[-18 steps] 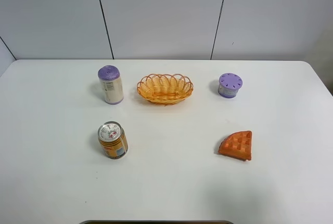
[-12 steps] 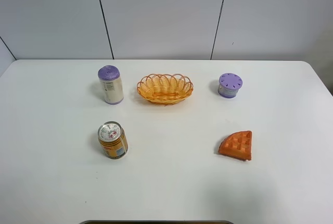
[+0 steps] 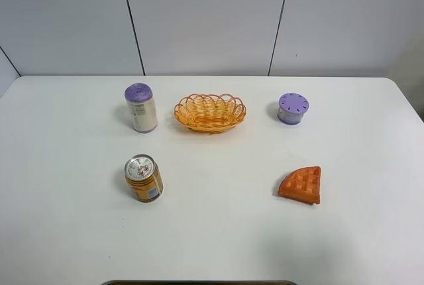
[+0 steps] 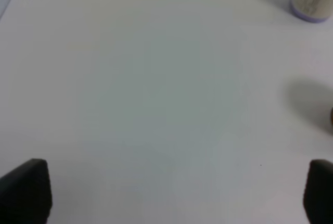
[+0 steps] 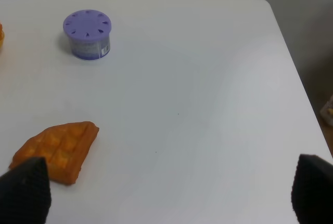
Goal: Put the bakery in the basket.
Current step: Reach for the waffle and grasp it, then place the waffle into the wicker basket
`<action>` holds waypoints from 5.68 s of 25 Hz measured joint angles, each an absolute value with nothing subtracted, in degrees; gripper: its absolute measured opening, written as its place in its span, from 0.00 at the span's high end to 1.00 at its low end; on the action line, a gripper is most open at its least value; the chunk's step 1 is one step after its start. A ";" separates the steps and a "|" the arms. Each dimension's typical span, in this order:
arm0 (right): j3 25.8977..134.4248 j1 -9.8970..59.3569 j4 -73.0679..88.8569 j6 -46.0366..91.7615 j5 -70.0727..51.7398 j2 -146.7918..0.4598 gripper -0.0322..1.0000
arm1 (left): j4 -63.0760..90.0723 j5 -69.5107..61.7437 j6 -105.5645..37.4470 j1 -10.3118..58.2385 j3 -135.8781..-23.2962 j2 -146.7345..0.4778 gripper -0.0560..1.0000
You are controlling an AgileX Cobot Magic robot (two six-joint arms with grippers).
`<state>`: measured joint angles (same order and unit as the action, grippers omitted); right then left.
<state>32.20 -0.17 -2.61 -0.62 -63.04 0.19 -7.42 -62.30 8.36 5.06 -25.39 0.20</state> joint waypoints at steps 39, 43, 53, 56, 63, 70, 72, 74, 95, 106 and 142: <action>54.84 0.04 -2.67 14.81 -65.85 -43.45 0.08 | -7.42 -62.30 8.36 5.06 -25.39 0.20 0.01; 56.44 3.94 -4.11 20.81 -66.69 -50.91 0.08 | -7.42 -62.30 8.36 5.06 -25.39 0.20 0.01; 61.35 16.59 -9.33 25.28 -65.12 -68.92 0.08 | -7.42 -62.30 8.36 5.06 -25.39 0.20 0.01; 61.35 17.74 -9.12 28.02 -63.45 -73.49 0.08 | -7.42 -62.30 8.36 5.06 -25.39 0.20 0.01; 61.35 20.92 -6.86 40.06 -59.73 -80.49 0.08 | -7.42 -62.30 8.36 5.06 -25.39 0.20 0.01; 61.01 25.97 -4.45 48.92 -57.03 -86.43 0.08 | -7.42 -62.30 8.36 5.06 -25.39 0.20 0.01; 58.81 26.45 -4.37 50.58 -55.29 -86.96 0.08 | -7.42 -62.30 8.36 5.06 -25.39 0.20 0.01; 55.54 26.46 -4.84 52.37 -54.53 -86.95 0.08 | -7.42 -62.30 8.36 5.06 -25.39 0.20 0.01; 45.11 25.24 -6.13 56.91 -35.19 -95.94 0.08 | -7.42 -62.30 8.36 5.06 -25.39 0.20 0.01; 45.11 24.09 -6.07 56.52 -32.71 -100.68 0.08 | -7.42 -62.30 8.36 5.06 -25.39 0.20 0.01; 45.16 21.83 -6.12 55.80 -33.60 -102.81 0.34 | -7.42 -62.30 8.36 5.06 -25.39 0.20 0.01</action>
